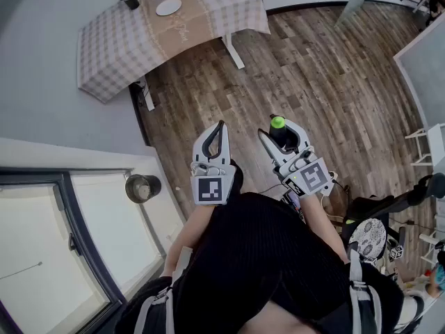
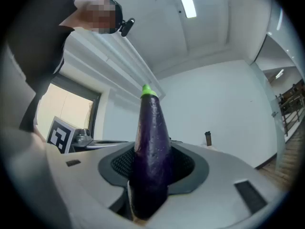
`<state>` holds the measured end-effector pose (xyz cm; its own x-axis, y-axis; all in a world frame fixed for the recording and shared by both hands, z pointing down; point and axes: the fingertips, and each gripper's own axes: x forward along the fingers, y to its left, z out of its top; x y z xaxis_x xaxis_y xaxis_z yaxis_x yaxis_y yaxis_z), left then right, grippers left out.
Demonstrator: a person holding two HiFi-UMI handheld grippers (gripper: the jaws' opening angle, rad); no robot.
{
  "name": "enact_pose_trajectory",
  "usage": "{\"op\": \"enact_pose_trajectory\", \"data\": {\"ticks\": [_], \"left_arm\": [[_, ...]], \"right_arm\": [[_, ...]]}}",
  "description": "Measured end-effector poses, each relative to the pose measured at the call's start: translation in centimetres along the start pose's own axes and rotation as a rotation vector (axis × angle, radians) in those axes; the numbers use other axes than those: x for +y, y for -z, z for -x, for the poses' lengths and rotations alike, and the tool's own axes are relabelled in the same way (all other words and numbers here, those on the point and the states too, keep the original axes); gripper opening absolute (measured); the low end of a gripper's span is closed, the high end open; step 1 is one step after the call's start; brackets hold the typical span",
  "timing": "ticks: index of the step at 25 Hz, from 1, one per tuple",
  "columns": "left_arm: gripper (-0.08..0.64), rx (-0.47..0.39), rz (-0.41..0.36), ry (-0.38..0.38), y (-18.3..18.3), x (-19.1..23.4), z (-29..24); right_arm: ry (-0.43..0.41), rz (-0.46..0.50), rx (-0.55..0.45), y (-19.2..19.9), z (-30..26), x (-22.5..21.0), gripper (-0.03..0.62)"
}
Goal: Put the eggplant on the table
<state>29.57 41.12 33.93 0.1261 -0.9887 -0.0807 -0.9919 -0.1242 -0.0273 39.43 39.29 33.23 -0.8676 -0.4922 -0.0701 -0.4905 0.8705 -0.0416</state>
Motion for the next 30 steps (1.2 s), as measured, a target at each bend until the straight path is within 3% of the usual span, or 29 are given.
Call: {"op": "enact_pose_trajectory", "data": {"ticks": [9,17,27,30], "left_arm": [[-0.012,-0.016,-0.007,-0.043,0.3,8.6,-6.1],[-0.012,-0.040,0.001,-0.100,1.3,18.3,-11.6],[-0.012,0.054,0.006,-0.098,4.4,23.8,-16.0],[-0.012,0.041,0.008,-0.116,4.2,24.5,-16.9]], "right_arm": [[-0.046,0.007,-0.001,-0.2,-11.0,-3.3,0.184],[-0.064,0.075,0.079,-0.1,-21.9,-6.2,0.184],[-0.079,0.138,0.096,0.4,-30.2,-10.1,0.184],[-0.107,0.175,0.096,0.5,-31.4,-10.7,0.184]]}}
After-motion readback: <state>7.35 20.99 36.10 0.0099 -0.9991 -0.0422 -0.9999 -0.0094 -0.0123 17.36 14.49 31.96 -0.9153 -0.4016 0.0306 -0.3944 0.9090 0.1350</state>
